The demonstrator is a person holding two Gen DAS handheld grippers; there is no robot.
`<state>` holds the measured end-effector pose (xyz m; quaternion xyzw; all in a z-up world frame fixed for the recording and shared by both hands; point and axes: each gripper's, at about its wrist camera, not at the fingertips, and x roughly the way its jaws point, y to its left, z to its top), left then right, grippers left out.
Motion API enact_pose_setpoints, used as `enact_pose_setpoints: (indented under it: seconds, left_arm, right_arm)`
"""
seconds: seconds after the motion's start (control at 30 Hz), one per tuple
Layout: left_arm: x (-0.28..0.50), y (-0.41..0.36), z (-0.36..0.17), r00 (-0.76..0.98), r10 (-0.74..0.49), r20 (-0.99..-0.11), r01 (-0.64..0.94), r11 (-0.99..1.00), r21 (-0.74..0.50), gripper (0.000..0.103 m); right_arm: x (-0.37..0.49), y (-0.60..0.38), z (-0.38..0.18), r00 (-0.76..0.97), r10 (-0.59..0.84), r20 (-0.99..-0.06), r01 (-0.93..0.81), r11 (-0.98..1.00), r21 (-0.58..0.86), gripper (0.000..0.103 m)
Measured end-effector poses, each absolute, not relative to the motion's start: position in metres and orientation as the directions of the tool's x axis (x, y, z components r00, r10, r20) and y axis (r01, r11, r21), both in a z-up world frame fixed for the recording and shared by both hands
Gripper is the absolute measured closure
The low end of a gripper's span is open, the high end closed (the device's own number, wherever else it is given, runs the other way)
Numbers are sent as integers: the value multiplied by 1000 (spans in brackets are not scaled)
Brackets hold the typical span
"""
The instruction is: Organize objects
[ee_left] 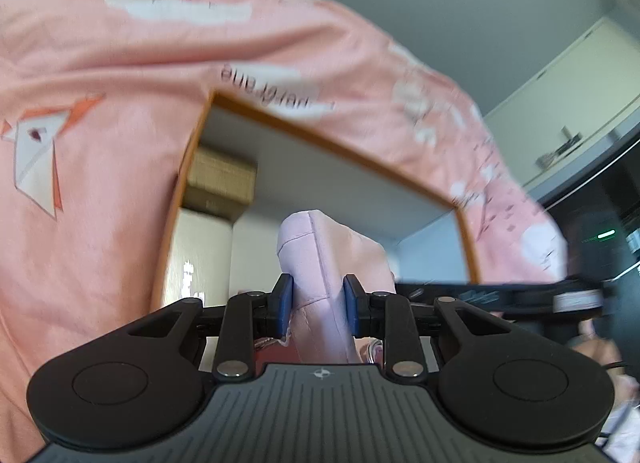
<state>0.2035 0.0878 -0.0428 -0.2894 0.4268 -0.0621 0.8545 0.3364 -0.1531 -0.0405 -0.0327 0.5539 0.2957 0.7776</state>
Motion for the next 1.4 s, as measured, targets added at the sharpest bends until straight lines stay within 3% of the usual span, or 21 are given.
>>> enact_pose_setpoints:
  seconds: [0.23, 0.4, 0.7, 0.8, 0.87, 0.93, 1.03, 1.23, 1.4]
  left_arm:
    - [203, 74, -61, 580, -308, -754, -142, 873, -466, 73]
    - [209, 59, -61, 551, -233, -801, -84, 940, -331, 72]
    - [209, 47, -59, 517, -184, -836, -1, 976, -216, 61]
    - [201, 42, -50, 545, -133, -828, 34, 990, -136, 61]
    - [198, 41, -48, 548, -123, -827, 56, 992, -110, 65]
    - [199, 39, -50, 532, -125, -837, 83, 992, -95, 78]
    - [204, 34, -59, 505, -86, -859, 95, 995, -43, 84]
    - [204, 38, -60, 511, -102, -854, 83, 994, -69, 84]
    - [182, 42, -33, 591, -133, -796, 70, 991, -113, 83]
  right_arm:
    - [327, -155, -43, 171, 492, -854, -489, 795, 360, 58]
    - [322, -149, -55, 64, 555, -829, -448, 758, 473, 57]
    - [313, -131, -72, -6, 561, -828, -451, 737, 503, 59]
    - [314, -126, -79, -29, 566, -824, -446, 731, 517, 71]
    - [313, -123, -81, -41, 566, -823, -450, 725, 522, 75]
    - [310, -119, -81, -49, 568, -822, -464, 716, 522, 75]
    - [308, -115, -83, -40, 547, -836, -475, 726, 497, 75]
    - [307, -112, -89, -32, 525, -850, -471, 742, 476, 74]
    - [294, -120, -64, 36, 551, -833, -530, 718, 452, 69]
